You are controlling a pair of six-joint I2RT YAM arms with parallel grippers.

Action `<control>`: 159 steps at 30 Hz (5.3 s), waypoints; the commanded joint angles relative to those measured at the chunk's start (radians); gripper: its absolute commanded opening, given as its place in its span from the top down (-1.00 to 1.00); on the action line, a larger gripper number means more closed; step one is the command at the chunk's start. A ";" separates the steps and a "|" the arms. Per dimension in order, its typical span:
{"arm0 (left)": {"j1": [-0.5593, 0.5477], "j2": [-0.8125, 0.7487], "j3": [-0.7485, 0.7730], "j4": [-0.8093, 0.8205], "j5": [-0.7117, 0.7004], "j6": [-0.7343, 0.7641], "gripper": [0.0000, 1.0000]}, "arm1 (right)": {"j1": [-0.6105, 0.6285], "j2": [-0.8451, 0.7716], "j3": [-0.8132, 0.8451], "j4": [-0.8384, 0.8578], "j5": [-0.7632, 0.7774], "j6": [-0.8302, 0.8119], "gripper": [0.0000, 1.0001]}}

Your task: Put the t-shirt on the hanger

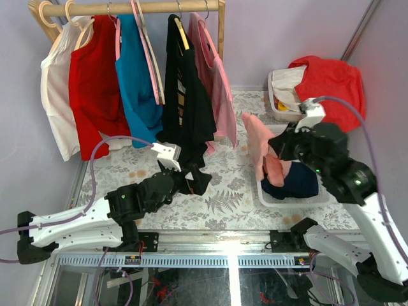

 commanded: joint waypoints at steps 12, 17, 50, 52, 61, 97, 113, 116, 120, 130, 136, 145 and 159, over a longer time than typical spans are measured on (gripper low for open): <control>0.002 0.146 -0.003 0.667 0.342 0.214 -0.99 | 0.005 0.028 0.362 0.110 -0.292 0.035 1.00; 0.002 0.257 0.041 0.791 0.358 0.206 -0.99 | 0.006 -0.002 0.319 0.134 -0.309 0.063 1.00; -0.125 0.294 0.700 0.129 -0.018 0.384 1.00 | 0.006 -0.126 0.068 0.082 -0.211 0.042 1.00; -0.125 0.304 0.744 0.106 -0.012 0.401 1.00 | 0.005 -0.120 0.061 0.081 -0.210 0.036 1.00; -0.125 0.252 0.704 0.052 -0.108 0.386 1.00 | 0.006 -0.036 -0.013 0.078 -0.188 0.006 0.05; -0.116 0.368 0.853 -0.018 -0.345 0.508 1.00 | 0.029 -0.222 -0.562 0.148 -0.622 0.087 -0.08; -0.102 0.414 0.942 -0.001 -0.328 0.574 1.00 | 0.273 -0.105 -0.537 0.222 -0.170 0.062 -0.48; -0.102 0.414 0.946 0.001 -0.326 0.578 1.00 | 0.344 -0.108 -0.544 0.263 -0.051 0.061 -0.51; -0.101 0.409 0.950 0.002 -0.324 0.579 1.00 | 0.408 -0.143 -0.554 0.296 0.110 0.058 -0.53; -0.101 0.423 0.966 0.004 -0.315 0.586 1.00 | 0.447 -0.096 -0.580 0.362 0.182 0.014 -0.58; -0.101 0.423 0.965 0.002 -0.314 0.583 1.00 | 0.528 -0.029 -0.591 0.390 0.287 0.005 -0.64; -0.101 0.416 0.964 0.001 -0.314 0.581 1.00 | 0.656 0.044 -0.589 0.358 0.599 0.040 -0.62; -0.102 0.413 0.965 -0.002 -0.307 0.580 1.00 | 0.725 0.095 -0.657 0.406 0.726 0.187 -0.45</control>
